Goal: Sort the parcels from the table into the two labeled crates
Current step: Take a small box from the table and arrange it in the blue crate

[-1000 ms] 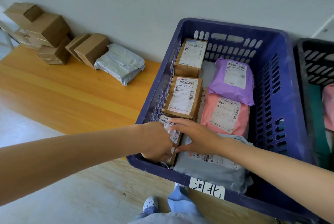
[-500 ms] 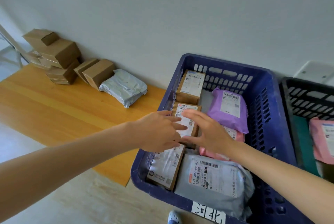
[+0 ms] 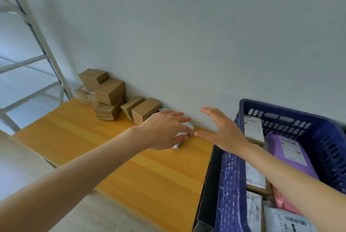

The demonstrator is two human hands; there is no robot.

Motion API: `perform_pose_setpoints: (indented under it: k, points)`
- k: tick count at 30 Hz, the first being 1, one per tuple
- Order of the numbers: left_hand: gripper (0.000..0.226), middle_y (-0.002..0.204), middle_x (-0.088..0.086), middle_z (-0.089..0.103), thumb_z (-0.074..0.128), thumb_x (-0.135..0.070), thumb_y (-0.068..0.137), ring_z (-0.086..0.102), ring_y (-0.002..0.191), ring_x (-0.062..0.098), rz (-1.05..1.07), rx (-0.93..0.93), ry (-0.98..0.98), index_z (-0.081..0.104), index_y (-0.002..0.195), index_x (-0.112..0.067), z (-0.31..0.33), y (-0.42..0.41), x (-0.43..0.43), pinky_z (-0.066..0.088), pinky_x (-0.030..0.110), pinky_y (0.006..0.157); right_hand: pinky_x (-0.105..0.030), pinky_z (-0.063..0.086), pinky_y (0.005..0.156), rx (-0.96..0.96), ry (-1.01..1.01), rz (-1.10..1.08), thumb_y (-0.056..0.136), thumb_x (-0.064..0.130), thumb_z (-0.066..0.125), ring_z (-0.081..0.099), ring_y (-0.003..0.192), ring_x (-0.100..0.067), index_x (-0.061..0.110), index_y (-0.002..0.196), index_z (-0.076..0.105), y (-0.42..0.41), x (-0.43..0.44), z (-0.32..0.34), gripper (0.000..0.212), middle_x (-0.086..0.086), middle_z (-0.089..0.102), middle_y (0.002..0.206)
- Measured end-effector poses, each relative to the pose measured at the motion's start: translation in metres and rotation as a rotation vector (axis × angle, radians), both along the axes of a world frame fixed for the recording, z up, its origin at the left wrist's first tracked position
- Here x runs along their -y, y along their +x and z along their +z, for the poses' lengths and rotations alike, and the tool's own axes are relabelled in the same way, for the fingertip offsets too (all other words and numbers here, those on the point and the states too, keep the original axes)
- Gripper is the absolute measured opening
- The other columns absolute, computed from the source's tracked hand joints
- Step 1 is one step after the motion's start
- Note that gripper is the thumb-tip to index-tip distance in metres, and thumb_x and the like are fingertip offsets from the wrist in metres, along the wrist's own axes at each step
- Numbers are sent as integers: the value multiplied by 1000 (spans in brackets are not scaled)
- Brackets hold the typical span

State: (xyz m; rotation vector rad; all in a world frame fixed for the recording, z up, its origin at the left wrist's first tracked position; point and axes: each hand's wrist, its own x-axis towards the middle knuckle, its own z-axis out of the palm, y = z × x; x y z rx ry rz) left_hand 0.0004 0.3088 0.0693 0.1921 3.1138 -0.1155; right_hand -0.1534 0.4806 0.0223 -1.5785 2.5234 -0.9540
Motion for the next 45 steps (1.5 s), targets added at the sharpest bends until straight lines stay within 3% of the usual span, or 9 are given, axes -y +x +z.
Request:
perform_pose_setpoints:
  k: [8,13,20,25,29,32,36,40,45]
  points:
    - [42,155,-13,31,41,-39,102,32,140,10,193,-77,251,39,144,-39,-11,60,118,36,31,104,-22,36,100,101,10,-58,84,51,68,44,128,-8,23,143,41,42,134,-15,71,10,43,144]
    - [47,154,-12,32,44,-32,101,49,127,16,337,-124,368,33,147,-37,-27,76,182,47,37,95,-24,39,99,192,-19,-66,84,52,67,47,127,-13,22,142,42,60,214,-30,70,3,46,143]
    - [51,152,-7,38,44,-26,101,52,123,18,509,-222,480,29,149,-33,-60,77,259,48,30,84,-43,46,101,351,-42,-51,82,60,63,48,126,-15,21,142,43,70,312,-57,74,1,47,143]
    - [54,146,0,45,48,-23,98,51,125,21,647,-193,659,32,149,-31,-81,66,330,45,29,95,-28,44,94,402,-66,-69,83,56,64,48,115,-6,20,139,46,53,380,-80,69,2,51,139]
    - [53,138,2,53,51,-23,98,56,102,11,788,-189,966,36,147,-30,-92,45,385,44,12,68,-26,41,93,450,-58,-79,85,54,63,49,119,-8,22,140,44,35,426,-93,66,4,50,140]
    - [52,144,5,46,51,-22,98,52,120,17,829,-149,991,36,147,-28,-105,23,428,40,21,85,-25,40,93,490,-53,-111,86,54,62,48,119,-6,24,140,44,22,460,-102,65,6,49,141]
    - [52,150,5,39,50,-21,98,46,130,20,872,-132,1009,35,147,-31,-119,0,473,37,25,92,-26,41,95,527,1,-114,87,54,62,47,122,-8,26,140,43,6,500,-112,63,7,48,141]
    - [52,151,-2,38,49,-21,98,50,91,-5,927,-168,1023,36,147,-32,-134,-13,509,36,25,85,-26,40,93,565,42,-139,89,54,59,49,121,-10,24,140,43,1,530,-125,61,5,48,142]
    - [48,148,1,41,45,-29,101,41,132,21,1059,-159,1235,35,147,-26,-160,-27,547,38,32,99,-27,38,94,733,58,-271,97,46,50,46,129,-19,21,143,40,0,561,-146,54,-3,46,144]
